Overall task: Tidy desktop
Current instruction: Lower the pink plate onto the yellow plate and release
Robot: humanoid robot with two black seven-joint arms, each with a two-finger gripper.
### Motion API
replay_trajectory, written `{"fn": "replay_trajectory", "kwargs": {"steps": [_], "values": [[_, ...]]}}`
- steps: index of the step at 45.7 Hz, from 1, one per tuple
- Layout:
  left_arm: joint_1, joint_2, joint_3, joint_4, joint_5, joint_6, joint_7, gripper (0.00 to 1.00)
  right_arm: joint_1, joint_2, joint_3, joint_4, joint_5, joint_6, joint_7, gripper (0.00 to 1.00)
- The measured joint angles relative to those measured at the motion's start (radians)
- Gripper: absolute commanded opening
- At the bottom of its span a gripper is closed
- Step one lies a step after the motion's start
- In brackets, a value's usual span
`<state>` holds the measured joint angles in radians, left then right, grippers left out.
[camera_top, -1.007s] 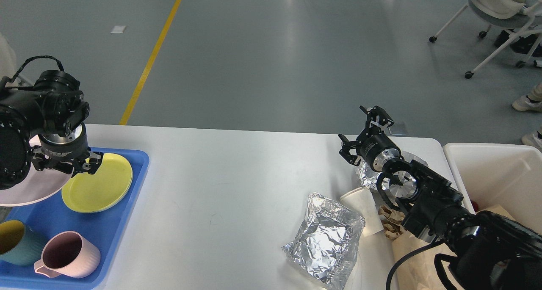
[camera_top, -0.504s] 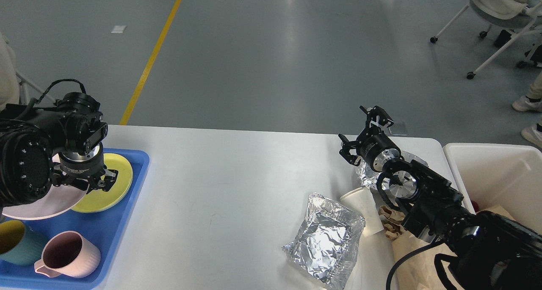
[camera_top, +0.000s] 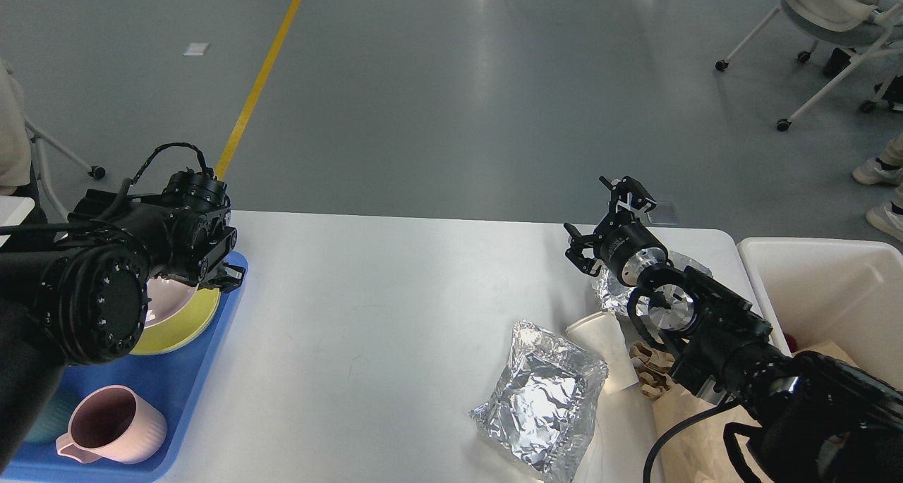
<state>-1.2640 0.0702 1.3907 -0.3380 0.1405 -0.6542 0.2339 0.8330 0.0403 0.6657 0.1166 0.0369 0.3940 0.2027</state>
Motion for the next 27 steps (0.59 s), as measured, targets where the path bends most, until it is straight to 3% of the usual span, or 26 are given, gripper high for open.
{"fn": "replay_trajectory", "kwargs": {"steps": [27], "values": [[0.115,0.002,0.004,0.068,0.029,0.179,0.006,0.01,0.0,0.0,0.0,0.0,0.0,0.0,0.0,1.0]]}}
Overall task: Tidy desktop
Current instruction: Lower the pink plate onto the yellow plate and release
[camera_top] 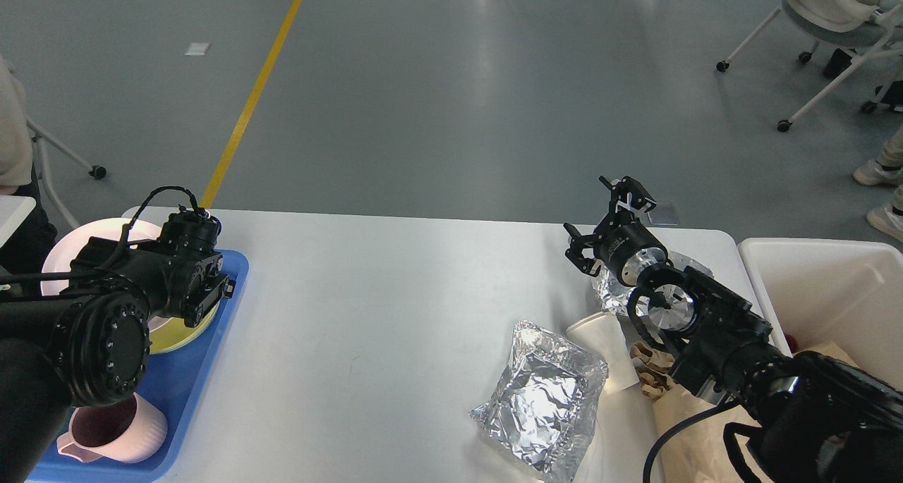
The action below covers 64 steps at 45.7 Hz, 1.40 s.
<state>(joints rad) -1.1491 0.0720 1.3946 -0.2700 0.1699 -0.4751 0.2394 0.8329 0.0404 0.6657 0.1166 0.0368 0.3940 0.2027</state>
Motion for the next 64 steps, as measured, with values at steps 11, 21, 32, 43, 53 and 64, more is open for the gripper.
{"fn": "replay_trajectory", "kwargs": {"steps": [11,21,32,43,53,64], "values": [[0.012,-0.02,-0.002,0.0,-0.001,0.06,-0.004,0.02,0.0,0.0,0.0,0.0,0.0,0.0,0.0,1.0],[0.028,-0.032,-0.002,0.0,-0.001,0.072,-0.006,0.02,0.0,0.0,0.0,0.0,0.0,0.0,0.0,1.0],[0.044,-0.032,-0.002,0.0,-0.001,0.069,-0.006,0.03,0.0,0.0,0.0,0.0,0.0,0.0,0.0,1.0],[0.049,-0.023,-0.002,-0.001,-0.001,0.062,-0.002,0.04,0.0,0.0,0.0,0.0,0.0,0.0,0.0,1.0],[0.053,-0.007,-0.002,0.002,0.0,0.077,-0.002,0.04,0.0,0.0,0.0,0.0,0.0,0.0,0.0,1.0],[0.113,-0.01,-0.002,0.057,0.0,0.106,-0.002,0.06,0.0,0.0,0.0,0.0,0.0,0.0,0.0,1.0]]}}
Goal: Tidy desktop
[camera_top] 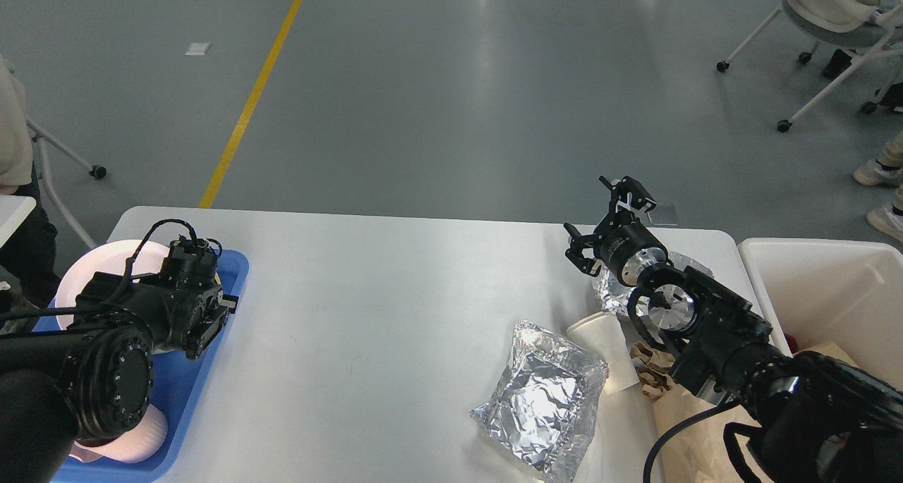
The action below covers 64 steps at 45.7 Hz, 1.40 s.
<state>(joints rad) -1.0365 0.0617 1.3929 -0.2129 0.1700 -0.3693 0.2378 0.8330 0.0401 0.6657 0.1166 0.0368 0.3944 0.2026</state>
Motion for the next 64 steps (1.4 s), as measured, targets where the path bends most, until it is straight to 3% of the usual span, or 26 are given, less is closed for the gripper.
{"fn": "replay_trajectory", "kwargs": {"steps": [4,7,23,28,39,45,56,64], "values": [[0.004,0.0,0.0,0.004,0.0,0.001,0.0,0.14,0.0,0.0,0.0,0.0,0.0,0.0,0.0,1.0],[0.005,0.0,0.0,0.004,-0.001,0.001,0.0,0.28,0.0,0.0,0.0,0.0,0.0,0.0,0.0,1.0],[-0.01,0.003,0.0,0.004,-0.004,-0.002,-0.014,0.43,0.0,0.0,0.0,0.0,0.0,0.0,0.0,1.0],[-0.012,0.003,0.0,0.004,-0.004,-0.002,-0.015,0.52,0.0,0.0,0.0,0.0,0.0,0.0,0.0,1.0],[-0.051,0.003,-0.005,-0.01,-0.018,-0.036,-0.019,0.89,0.0,0.0,0.0,0.0,0.0,0.0,0.0,1.0],[-0.111,0.005,-0.016,-0.027,-0.021,-0.147,-0.02,0.92,0.0,0.0,0.0,0.0,0.0,0.0,0.0,1.0],[-0.275,0.011,-0.019,-0.163,-0.023,-0.529,-0.016,0.94,0.0,0.0,0.0,0.0,0.0,0.0,0.0,1.0],[-0.398,0.046,-0.02,-0.266,-0.023,-0.589,-0.017,0.94,0.0,0.0,0.0,0.0,0.0,0.0,0.0,1.0]]}}
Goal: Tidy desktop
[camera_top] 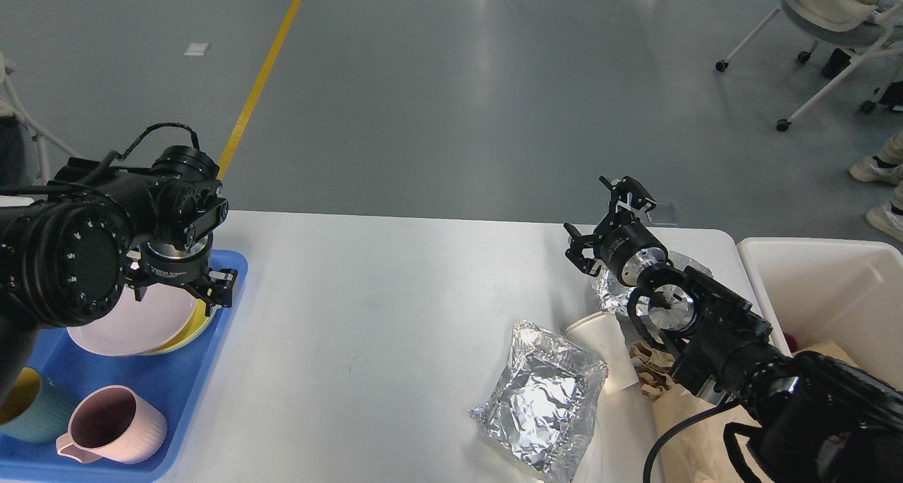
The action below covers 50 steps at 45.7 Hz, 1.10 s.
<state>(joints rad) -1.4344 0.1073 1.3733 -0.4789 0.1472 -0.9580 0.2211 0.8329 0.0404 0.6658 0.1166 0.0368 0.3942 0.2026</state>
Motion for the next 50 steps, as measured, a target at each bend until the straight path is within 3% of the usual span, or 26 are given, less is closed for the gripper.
{"fn": "replay_trajectory", "kwargs": {"steps": [15,50], "values": [[-0.218,0.061,-0.006,-0.101,0.0,-0.002,-0.002,0.95,-0.001,-0.001,0.0,0.0,0.0,0.0,0.0,1.0],[-0.609,0.071,0.036,-0.05,0.007,-0.002,0.011,0.95,0.0,0.0,0.0,0.0,0.0,0.0,0.0,1.0]]}}
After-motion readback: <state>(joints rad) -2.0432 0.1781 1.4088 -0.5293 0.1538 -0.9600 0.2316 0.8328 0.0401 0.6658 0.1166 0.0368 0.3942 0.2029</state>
